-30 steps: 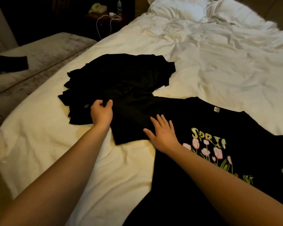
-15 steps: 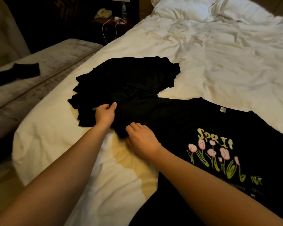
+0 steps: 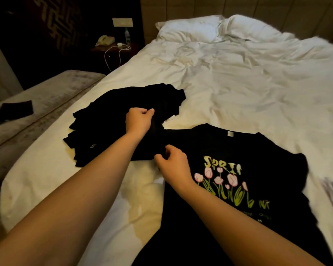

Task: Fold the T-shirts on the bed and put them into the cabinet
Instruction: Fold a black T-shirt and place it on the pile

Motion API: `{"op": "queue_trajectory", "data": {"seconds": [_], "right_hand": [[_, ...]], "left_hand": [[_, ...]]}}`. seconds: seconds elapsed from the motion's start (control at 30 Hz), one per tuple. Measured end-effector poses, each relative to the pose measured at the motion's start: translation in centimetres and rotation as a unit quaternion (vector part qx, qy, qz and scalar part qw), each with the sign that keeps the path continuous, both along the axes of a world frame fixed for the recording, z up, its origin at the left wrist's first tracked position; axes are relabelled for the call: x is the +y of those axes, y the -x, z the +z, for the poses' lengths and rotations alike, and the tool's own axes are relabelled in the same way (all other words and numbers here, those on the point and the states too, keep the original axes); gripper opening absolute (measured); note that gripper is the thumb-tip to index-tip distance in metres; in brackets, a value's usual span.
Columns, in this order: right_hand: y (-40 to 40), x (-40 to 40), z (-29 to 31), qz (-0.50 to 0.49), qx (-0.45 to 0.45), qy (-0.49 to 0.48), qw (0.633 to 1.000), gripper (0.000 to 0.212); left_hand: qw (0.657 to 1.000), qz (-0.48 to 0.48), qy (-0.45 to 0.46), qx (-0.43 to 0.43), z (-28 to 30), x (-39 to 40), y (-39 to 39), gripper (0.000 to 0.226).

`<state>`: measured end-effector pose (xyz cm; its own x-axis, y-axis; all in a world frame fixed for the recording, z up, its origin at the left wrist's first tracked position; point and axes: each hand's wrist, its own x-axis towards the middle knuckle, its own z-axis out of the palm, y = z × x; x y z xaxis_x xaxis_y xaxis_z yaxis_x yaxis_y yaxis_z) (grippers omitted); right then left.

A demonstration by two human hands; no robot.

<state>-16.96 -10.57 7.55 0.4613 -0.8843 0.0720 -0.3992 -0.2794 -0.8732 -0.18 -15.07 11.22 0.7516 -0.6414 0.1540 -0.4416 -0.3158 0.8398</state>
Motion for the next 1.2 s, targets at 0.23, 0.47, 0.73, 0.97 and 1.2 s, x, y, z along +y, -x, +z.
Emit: {"op": "queue_trajectory", "data": {"seconds": [0.23,0.47,0.73,0.97,1.2], "right_hand": [[7.7,-3.0,-1.4,-0.06,-0.042,-0.135,0.988,0.011],[14.6,-5.1,-4.4,-0.051,0.055,-0.276,0.958,0.017],[14.1,-9.3,-4.6,-0.182,0.029,-0.275,0.944,0.033],[13.1,-10.7,-6.4,-0.23,0.031,-0.188,0.954,0.025],[14.1,-9.9,-7.1,-0.204,0.095,-0.044,0.973,0.034]], "left_hand": [[0.971,-0.179,-0.04,0.155,1.3,-5.7,8.5,0.028],[0.977,-0.152,-0.144,0.03,-4.6,-6.0,9.4,0.029],[0.957,-0.008,-0.21,0.201,-10.1,-5.4,6.7,0.065],[0.966,-0.06,-0.246,-0.05,-11.2,-5.6,7.6,0.04],[0.944,-0.031,-0.238,-0.224,-11.7,-3.4,10.5,0.049]]}}
